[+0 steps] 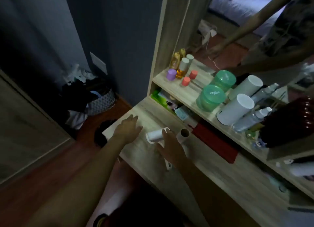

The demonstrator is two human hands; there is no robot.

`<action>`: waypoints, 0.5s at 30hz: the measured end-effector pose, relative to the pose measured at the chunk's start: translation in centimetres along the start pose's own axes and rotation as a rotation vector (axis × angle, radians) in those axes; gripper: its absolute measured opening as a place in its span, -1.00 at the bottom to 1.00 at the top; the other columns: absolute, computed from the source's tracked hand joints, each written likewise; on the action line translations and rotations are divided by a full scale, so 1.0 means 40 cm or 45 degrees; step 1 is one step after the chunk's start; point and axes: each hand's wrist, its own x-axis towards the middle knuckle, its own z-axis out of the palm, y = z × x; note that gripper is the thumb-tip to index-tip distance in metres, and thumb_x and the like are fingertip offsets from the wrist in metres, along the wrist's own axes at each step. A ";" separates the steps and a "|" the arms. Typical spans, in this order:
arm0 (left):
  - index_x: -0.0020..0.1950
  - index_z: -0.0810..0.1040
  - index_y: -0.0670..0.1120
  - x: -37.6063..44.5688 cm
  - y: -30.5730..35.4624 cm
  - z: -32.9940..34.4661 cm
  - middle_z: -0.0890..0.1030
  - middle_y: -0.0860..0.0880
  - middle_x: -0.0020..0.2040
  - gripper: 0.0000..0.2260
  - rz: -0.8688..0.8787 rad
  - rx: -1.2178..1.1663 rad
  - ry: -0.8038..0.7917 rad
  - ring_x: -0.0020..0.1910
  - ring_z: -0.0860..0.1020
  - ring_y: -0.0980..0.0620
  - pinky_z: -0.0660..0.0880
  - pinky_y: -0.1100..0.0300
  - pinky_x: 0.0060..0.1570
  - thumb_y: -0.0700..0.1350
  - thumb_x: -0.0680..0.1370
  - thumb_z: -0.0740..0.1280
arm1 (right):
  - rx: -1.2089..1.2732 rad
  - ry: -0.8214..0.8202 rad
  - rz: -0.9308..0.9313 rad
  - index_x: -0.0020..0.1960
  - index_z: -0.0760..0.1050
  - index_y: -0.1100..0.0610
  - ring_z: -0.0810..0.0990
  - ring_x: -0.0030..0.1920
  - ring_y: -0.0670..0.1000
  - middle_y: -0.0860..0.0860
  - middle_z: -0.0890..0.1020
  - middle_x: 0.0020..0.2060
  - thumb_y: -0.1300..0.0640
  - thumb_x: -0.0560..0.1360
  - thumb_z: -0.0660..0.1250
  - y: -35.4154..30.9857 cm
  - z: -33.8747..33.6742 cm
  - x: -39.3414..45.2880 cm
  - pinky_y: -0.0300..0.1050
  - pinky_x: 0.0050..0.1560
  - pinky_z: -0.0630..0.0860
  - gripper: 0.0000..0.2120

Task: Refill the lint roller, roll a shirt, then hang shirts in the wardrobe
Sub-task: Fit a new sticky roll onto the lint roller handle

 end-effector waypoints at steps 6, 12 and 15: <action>0.51 0.22 -0.17 0.017 0.036 0.090 0.35 -0.25 0.42 -0.50 -0.094 -0.084 -0.086 0.37 0.37 -0.20 0.34 0.00 0.32 -0.02 0.62 0.20 | 0.009 -0.039 0.044 0.53 0.06 0.30 0.11 0.53 0.17 0.23 0.11 0.53 -0.06 0.56 0.25 0.057 0.048 0.012 0.04 0.45 0.24 -0.28; 0.38 0.40 -0.21 0.015 0.053 0.138 0.54 -0.24 0.25 -0.60 -0.146 -0.236 -0.134 0.20 0.51 -0.19 0.46 0.06 0.16 -0.07 0.59 0.25 | 0.056 0.113 0.027 0.49 0.18 0.34 0.21 0.49 0.21 0.26 0.23 0.48 0.09 0.51 0.37 0.057 0.082 -0.009 0.06 0.37 0.33 -0.32; 0.36 0.43 -0.18 0.017 0.049 0.152 0.57 -0.19 0.22 -0.63 -0.170 -0.320 -0.132 0.15 0.54 -0.13 0.46 0.14 0.09 -0.08 0.58 0.23 | -0.024 0.104 0.034 0.52 0.14 0.24 0.14 0.53 0.16 0.20 0.17 0.52 0.00 0.57 0.24 0.036 0.079 -0.010 0.03 0.43 0.27 -0.37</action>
